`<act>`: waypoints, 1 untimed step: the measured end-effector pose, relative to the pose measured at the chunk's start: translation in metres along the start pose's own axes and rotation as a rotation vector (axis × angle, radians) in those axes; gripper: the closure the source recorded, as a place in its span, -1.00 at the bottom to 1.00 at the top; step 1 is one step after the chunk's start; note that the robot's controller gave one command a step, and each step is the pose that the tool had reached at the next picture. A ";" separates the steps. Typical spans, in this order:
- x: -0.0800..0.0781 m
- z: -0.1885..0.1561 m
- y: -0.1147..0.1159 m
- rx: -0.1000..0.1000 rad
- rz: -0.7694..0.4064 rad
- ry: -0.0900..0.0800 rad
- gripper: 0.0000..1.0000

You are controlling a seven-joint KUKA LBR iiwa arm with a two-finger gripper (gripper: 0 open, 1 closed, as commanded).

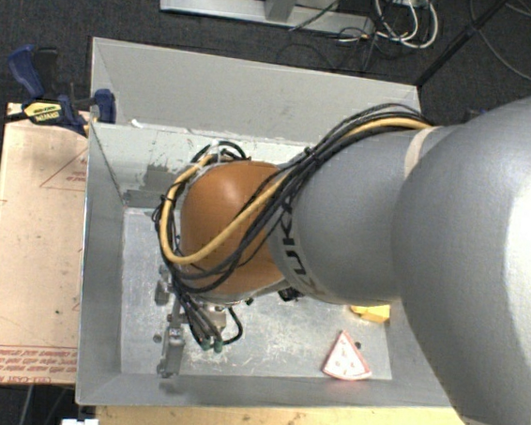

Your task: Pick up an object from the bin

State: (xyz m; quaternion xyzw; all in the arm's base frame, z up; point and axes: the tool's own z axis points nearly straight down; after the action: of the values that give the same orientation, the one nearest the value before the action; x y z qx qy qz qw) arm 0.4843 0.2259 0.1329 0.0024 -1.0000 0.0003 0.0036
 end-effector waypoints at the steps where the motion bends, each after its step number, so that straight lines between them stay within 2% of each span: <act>1: -0.002 -0.004 -0.001 -0.002 0.005 -0.006 -1.00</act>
Offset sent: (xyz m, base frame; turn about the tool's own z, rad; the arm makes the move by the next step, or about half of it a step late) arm 0.0836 -0.0179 -0.0629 -0.1481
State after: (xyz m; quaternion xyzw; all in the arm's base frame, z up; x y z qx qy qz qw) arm 0.4862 0.2247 0.1374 -0.0001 -1.0000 -0.0006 0.0005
